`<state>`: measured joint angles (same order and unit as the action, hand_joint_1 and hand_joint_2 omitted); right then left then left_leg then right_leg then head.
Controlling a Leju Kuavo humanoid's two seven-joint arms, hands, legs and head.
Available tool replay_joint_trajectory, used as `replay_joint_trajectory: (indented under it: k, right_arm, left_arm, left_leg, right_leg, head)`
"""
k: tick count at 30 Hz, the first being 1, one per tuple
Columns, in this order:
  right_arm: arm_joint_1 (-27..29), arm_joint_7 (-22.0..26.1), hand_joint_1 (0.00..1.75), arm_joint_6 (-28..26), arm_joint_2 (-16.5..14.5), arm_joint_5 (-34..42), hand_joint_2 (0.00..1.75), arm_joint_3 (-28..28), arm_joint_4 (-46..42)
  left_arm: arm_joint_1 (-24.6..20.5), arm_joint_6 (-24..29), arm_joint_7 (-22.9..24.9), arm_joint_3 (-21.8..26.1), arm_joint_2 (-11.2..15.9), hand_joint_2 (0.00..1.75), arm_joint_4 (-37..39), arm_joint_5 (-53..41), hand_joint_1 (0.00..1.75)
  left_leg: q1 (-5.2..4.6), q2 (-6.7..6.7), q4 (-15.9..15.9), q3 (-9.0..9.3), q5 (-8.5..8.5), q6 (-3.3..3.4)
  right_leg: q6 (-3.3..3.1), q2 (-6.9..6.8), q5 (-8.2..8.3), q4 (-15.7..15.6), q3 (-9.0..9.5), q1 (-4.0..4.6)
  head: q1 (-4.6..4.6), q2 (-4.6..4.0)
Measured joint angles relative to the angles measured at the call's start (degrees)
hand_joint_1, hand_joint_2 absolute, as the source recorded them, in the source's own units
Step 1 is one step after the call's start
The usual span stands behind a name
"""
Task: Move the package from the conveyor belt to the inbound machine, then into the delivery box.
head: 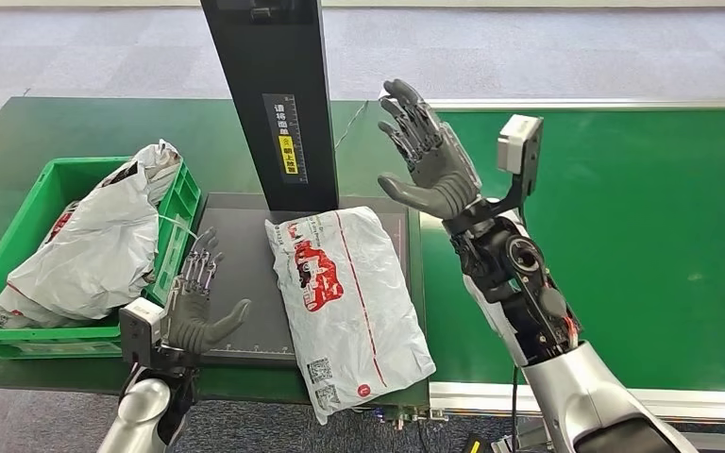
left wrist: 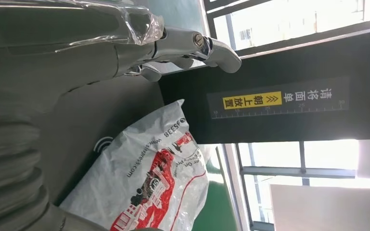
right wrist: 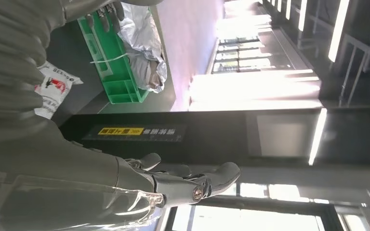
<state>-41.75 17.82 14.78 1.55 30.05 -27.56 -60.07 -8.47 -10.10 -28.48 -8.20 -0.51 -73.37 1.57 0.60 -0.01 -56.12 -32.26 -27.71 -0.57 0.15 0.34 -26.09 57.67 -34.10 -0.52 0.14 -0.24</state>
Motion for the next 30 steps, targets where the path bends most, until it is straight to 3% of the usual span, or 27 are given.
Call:
replay_joint_trajectory:
  k: [6, 11, 20, 30]
  right_arm:
    - [5.06, 0.8, 0.0, -0.08, 1.48, 0.23, 1.75, 2.63, -4.31]
    - [14.35, 3.31, 0.0, 0.96, 2.27, -0.52, 1.75, 6.95, -7.2]
    - [26.56, 3.75, 0.0, 1.04, 0.6, 0.38, 1.75, 13.81, -8.86]
    - [29.37, 1.5, 0.0, 0.95, -1.35, 0.58, 1.75, 17.59, -10.07]
  left_arm:
    - [0.85, 0.34, 0.33, 0.45, 0.2, 1.75, -1.11, -2.18, 0.0]
    - [2.02, 2.9, 3.28, -1.12, 0.73, 1.75, -4.12, -13.76, 0.0]
    - [0.57, 7.4, 10.86, -13.65, -0.09, 1.75, -5.57, -33.59, 0.0]
    - [-5.64, 8.25, 15.28, -23.68, -0.56, 1.75, 1.74, -41.78, 0.0]
  left_leg:
    - [0.0, -0.03, -0.01, 0.06, 0.01, 0.0]
    - [-0.01, -0.16, -0.01, -0.02, -0.02, 0.01]
    - [-0.01, -0.21, -0.01, -0.03, -0.03, 0.02]
    - [-0.01, -0.19, -0.01, 0.01, -0.02, 0.02]
  right_leg:
    - [0.0, -0.04, -0.01, -0.01, 0.05, 0.0]
    - [0.0, -0.1, -0.03, -0.02, 0.04, -0.01]
    - [0.02, -0.17, -0.04, -0.05, 0.04, -0.02]
    - [0.02, -0.16, -0.03, -0.05, 0.06, -0.01]
  head:
    - [0.0, 0.0]
    - [-0.01, 0.0]
    - [-0.01, 0.0]
    - [-0.01, 0.0]
